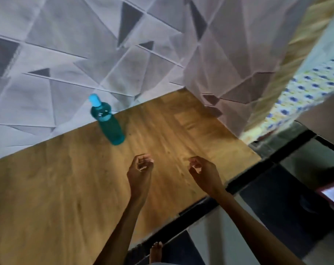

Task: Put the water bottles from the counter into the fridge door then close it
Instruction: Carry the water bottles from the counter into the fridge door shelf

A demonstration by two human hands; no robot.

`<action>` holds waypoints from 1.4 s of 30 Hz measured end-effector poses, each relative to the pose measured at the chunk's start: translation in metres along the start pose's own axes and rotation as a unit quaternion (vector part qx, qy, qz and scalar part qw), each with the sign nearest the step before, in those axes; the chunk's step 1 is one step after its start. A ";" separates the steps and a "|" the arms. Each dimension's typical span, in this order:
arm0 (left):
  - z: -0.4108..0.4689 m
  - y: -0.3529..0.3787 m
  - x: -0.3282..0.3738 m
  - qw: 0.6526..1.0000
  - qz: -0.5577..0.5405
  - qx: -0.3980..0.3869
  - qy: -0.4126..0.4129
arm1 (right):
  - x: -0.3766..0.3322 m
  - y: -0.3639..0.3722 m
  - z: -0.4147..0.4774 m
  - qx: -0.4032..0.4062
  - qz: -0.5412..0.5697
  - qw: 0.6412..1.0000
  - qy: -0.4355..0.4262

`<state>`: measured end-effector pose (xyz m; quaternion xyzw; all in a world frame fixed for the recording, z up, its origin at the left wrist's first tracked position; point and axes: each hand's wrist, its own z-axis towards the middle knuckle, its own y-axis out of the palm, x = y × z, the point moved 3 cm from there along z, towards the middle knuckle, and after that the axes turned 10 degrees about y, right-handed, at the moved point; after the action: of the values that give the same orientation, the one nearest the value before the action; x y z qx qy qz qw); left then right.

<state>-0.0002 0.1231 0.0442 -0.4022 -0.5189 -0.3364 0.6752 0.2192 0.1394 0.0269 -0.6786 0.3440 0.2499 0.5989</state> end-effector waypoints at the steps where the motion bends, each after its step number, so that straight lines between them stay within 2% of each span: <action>1: 0.025 -0.023 -0.009 1.000 0.002 0.031 0.001 | -0.018 0.022 0.012 -0.002 -0.031 0.999 -0.011; 4: 0.100 -0.070 -0.037 0.996 0.016 0.090 0.002 | -0.060 0.075 0.043 -0.016 -0.132 0.991 -0.030; 6: 0.146 -0.090 -0.054 0.994 0.035 0.103 -0.007 | -0.079 0.105 0.063 -0.035 -0.209 0.977 -0.030; 9: 0.194 -0.099 -0.058 0.997 0.051 0.047 -0.019 | -0.091 0.137 0.085 -0.068 -0.312 0.948 -0.016; 11: 0.222 -0.098 -0.062 0.999 0.048 0.011 0.012 | -0.090 0.152 0.096 -0.087 -0.353 0.932 -0.008; 16: 0.255 -0.089 -0.072 0.998 0.025 -0.056 0.035 | -0.077 0.165 0.099 -0.116 -0.376 0.919 0.013; 23: 0.250 -0.089 -0.062 0.997 0.030 -0.055 0.040 | -0.075 0.162 0.097 -0.091 -0.329 0.940 0.026; 28: 0.207 -0.054 -0.030 0.993 0.022 -0.106 0.038 | -0.058 0.118 0.077 -0.043 -0.262 0.962 0.057; 32: 0.150 0.020 0.004 0.982 0.007 -0.179 0.052 | -0.009 0.054 0.041 0.006 -0.214 0.971 0.106; 39: 0.017 0.184 0.058 0.942 -0.028 -0.328 0.064 | 0.119 -0.083 -0.048 0.111 -0.121 0.958 0.234; 42: -0.058 0.262 0.082 0.923 -0.040 -0.375 0.073 | 0.191 -0.148 -0.092 0.160 -0.085 0.938 0.294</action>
<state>0.2722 0.1863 0.0655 -0.5795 -0.3199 -0.5615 0.4965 0.4484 0.0230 -0.0071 -0.6439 0.4814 -0.0712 0.5903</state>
